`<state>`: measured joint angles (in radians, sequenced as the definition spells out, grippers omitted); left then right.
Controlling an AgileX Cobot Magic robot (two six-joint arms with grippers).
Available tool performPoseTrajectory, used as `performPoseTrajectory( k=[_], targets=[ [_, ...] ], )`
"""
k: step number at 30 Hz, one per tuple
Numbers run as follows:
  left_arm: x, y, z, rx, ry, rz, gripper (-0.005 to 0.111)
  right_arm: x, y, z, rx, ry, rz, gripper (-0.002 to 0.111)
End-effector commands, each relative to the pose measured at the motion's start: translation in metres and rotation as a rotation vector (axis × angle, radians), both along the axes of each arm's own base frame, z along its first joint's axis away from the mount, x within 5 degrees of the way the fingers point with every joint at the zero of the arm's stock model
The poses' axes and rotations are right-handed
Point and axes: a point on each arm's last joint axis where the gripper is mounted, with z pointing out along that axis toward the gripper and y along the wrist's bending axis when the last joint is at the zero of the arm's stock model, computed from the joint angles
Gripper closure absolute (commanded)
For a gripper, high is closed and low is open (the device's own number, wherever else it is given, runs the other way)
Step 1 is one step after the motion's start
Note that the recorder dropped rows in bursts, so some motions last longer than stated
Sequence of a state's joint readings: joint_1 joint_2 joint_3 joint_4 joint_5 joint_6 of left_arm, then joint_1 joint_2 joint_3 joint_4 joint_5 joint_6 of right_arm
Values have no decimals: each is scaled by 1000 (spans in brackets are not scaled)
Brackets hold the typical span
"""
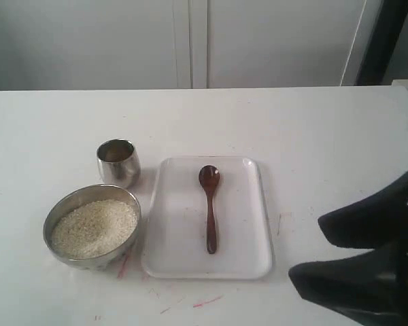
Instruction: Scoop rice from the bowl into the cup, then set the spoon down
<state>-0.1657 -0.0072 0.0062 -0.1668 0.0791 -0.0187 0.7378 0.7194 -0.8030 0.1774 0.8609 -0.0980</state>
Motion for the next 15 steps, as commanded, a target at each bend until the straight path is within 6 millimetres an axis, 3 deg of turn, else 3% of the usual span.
performPoseTrajectory(
  k=[1,7,15],
  targets=[
    [0,0,2,-10,0,-6,92,-8,-4,-4,19,-6,25,56],
    [0,0,2,-10,0,-6,92,-10,-9,-9,-33,5,28,56],
    [0,0,2,-10,0,-6,92,-6,-5,-1,39,-63,10,56]
  ],
)
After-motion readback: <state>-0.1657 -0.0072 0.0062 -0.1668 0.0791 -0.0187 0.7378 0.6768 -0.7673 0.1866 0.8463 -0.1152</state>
